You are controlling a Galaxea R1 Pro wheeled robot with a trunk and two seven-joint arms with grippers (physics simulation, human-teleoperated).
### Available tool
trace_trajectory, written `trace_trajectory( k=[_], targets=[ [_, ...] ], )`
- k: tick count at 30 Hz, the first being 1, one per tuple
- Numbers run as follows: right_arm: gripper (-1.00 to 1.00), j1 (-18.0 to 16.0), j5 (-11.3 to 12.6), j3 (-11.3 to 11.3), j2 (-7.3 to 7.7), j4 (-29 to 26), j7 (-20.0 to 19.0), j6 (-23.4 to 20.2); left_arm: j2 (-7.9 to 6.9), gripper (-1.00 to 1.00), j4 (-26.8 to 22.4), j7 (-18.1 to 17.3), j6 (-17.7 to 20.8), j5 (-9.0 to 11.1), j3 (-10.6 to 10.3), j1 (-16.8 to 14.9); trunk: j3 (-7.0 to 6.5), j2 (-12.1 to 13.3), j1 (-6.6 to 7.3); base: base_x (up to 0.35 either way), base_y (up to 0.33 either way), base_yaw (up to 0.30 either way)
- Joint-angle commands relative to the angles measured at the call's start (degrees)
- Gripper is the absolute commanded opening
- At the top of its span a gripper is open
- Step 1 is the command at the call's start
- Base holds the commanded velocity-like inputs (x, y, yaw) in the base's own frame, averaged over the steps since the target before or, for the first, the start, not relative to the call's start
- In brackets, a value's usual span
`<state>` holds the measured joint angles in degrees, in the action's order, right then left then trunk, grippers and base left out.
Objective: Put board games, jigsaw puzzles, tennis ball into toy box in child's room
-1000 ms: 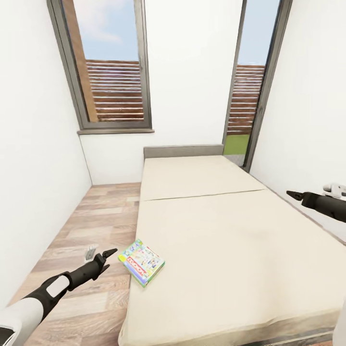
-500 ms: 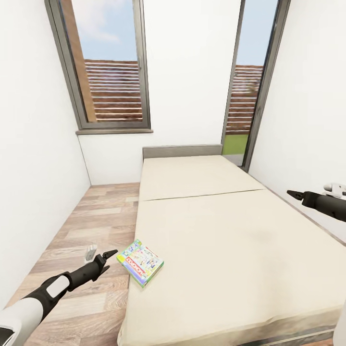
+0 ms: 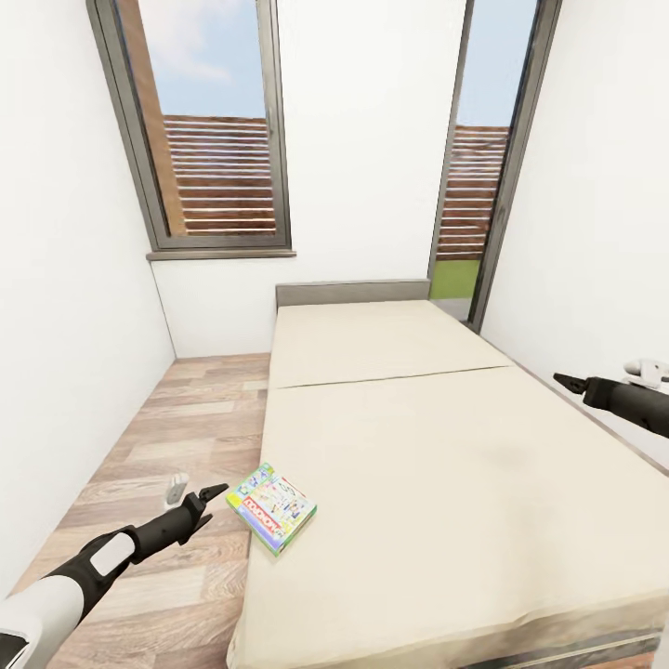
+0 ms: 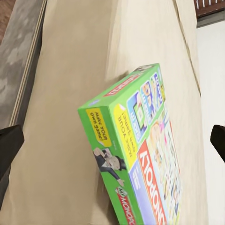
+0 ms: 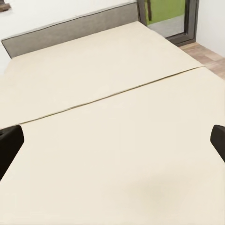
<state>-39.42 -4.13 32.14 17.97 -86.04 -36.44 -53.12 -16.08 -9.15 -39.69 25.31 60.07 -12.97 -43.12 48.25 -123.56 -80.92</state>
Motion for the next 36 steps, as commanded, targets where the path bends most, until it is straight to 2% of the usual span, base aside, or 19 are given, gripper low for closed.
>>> trace_trajectory(
  k=[1, 9, 18, 30, 36],
  targets=[
    [1.00, 0.12, -0.43, 0.08, -0.01, -0.52, -0.82, -0.18, -0.03, 1.00, 0.01, -0.07, 0.39, 0.59, -0.37, -0.04, 0.06, -0.03, 0.01, 0.000, 0.000, -0.039],
    [1.00, 0.93, -0.36, 0.11, -0.05, -2.38, -2.09, -0.15, -0.13, 1.00, 0.01, -0.01, 0.20, 0.61, -0.37, -0.04, 0.06, -0.03, 0.01, 0.000, 0.000, -0.169],
    [1.00, 1.39, -0.31, 0.07, -0.07, -2.63, -2.31, -0.14, -1.51, 1.00, 0.04, 2.02, -0.44, 0.73, 0.11, -0.04, 0.06, -0.03, 0.01, 0.000, 0.000, -0.026],
    [1.00, 1.52, -0.33, 0.04, -0.05, -2.72, -2.32, -0.14, -2.03, 1.00, 0.09, 3.90, -0.57, 0.75, 0.22, -0.04, 0.06, -0.03, 0.01, 0.000, 0.000, -0.005],
    [1.00, 1.53, -0.29, 0.07, -0.04, -2.71, -2.32, -0.14, -2.09, 1.00, 0.09, 4.19, -0.69, 0.75, 0.22, 0.01, 0.06, -0.03, 0.01, 0.000, 0.000, -0.184]
  ],
)
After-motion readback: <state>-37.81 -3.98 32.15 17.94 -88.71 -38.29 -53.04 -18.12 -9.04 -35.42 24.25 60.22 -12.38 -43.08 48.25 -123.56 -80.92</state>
